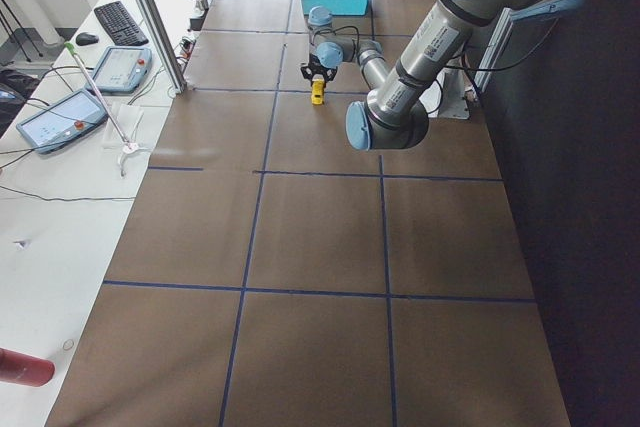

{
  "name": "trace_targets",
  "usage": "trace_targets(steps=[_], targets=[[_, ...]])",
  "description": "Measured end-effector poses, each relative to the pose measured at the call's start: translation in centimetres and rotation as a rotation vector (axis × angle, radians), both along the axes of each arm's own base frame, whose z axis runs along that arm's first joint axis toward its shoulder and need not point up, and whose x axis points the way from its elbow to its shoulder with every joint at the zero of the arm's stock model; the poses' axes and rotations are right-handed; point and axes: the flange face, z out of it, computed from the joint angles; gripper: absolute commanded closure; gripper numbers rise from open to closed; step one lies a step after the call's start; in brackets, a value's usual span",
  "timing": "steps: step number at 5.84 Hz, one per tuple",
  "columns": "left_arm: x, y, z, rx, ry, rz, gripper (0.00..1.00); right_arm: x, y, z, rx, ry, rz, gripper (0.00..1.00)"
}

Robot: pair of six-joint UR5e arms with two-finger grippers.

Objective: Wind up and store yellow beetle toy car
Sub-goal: 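Keep dragging the car backward, away from the blue tray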

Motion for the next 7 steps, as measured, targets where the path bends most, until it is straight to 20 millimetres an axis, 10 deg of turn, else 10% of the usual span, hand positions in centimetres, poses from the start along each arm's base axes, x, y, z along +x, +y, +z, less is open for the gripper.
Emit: trace_targets(steps=[7], targets=[[-1.4, 0.3, 2.5, -0.002, -0.009, -0.004, 1.00, 0.0, -0.1, -0.2, 0.003, -0.003, 0.002, 0.00]])
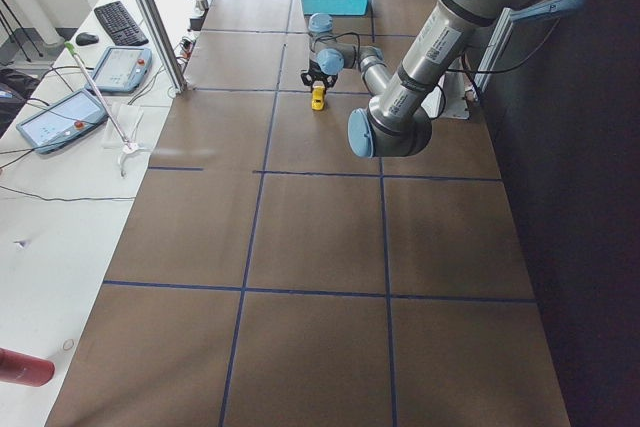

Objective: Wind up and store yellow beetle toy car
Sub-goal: 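Keep dragging the car backward, away from the blue tray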

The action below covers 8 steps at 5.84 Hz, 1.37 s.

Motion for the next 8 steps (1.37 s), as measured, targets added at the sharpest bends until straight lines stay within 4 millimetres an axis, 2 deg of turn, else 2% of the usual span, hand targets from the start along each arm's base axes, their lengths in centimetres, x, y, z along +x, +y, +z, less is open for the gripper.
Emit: trace_targets(steps=[8], targets=[[-2.7, 0.1, 3.4, 0.002, 0.007, -0.010, 1.00, -0.1, 0.0, -0.1, 0.001, -0.008, 0.001, 0.00]])
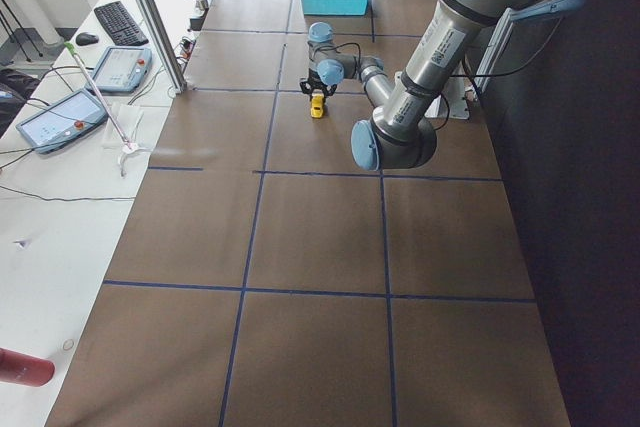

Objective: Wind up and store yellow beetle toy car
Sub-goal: 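Keep dragging the car backward, away from the blue tray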

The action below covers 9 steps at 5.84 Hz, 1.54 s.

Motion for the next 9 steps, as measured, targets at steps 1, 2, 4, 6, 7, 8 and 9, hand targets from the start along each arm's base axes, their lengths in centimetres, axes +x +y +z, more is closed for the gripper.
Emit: trace_targets(steps=[1, 2, 4, 6, 7, 8, 9], targets=[[-0.5, 0.1, 0.5, 0.000, 0.000, -0.001, 1.00, 0.0, 0.0, 0.0, 0.001, 0.000, 0.000, 0.00], [-0.9, 0.2, 0.9, -0.001, -0.001, -0.004, 1.00, 0.0, 0.0, -0.1, 0.002, 0.000, 0.000, 0.00], [-1.8, -0.3, 2.0, -0.011, 0.003, -0.001, 1.00, 0.0, -0.1, -0.1, 0.002, 0.000, 0.000, 0.00], [-3.0, -0.3, 3.2, -0.012, 0.004, -0.001, 1.00, 0.0, 0.0, 0.0, 0.001, 0.000, 0.000, 0.00], [-3.5, -0.1, 3.7, -0.010, 0.007, -0.001, 1.00, 0.0, 0.0, 0.0, 0.001, 0.000, 0.000, 0.00], [-3.8, 0.1, 4.1, -0.009, 0.009, -0.002, 1.00, 0.0, -0.1, 0.0, 0.000, 0.000, 0.000, 0.00], [-4.1, 0.3, 4.6, -0.008, 0.010, -0.002, 1.00, 0.0, 0.0, 0.1, -0.002, 0.000, -0.001, 0.00]])
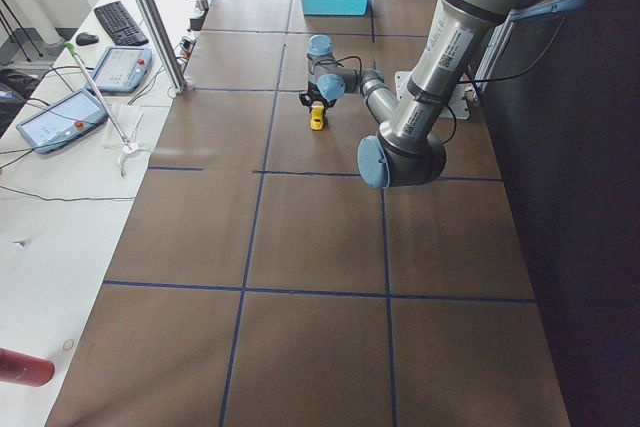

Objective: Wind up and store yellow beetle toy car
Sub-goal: 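Keep dragging the car backward, away from the blue tray, then open the left gripper to let the car roll toward the tray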

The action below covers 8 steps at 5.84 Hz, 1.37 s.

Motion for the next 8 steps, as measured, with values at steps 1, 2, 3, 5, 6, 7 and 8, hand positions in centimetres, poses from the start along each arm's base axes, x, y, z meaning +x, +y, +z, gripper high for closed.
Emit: trace_targets(steps=[1, 2, 3, 5, 6, 7, 8], targets=[[-0.32, 0.13, 0.48, 0.001, 0.003, -0.001, 1.00, 0.01, 0.03, 0.06, -0.001, 0.000, 0.000, 0.00], [-0.48, 0.18, 0.78, 0.003, 0.004, -0.001, 1.00, 0.02, 0.05, 0.10, -0.002, 0.000, 0.000, 0.00], [-0.53, 0.20, 0.88, 0.003, 0.005, -0.001, 0.73, 0.03, 0.06, 0.11, -0.002, 0.000, 0.001, 0.00], [-0.68, 0.17, 0.66, 0.009, 0.020, -0.004, 0.00, 0.01, 0.07, 0.17, -0.004, 0.000, 0.000, 0.00], [-0.76, 0.13, 0.57, 0.011, 0.025, -0.006, 0.00, 0.00, 0.07, 0.18, -0.004, 0.000, 0.000, 0.00], [-0.87, 0.05, 0.52, 0.012, 0.027, -0.007, 0.00, 0.01, 0.07, 0.19, -0.004, 0.000, 0.000, 0.00], [-0.96, -0.04, 0.49, 0.013, 0.027, -0.009, 0.00, 0.03, 0.07, 0.18, -0.004, 0.000, 0.001, 0.00]])
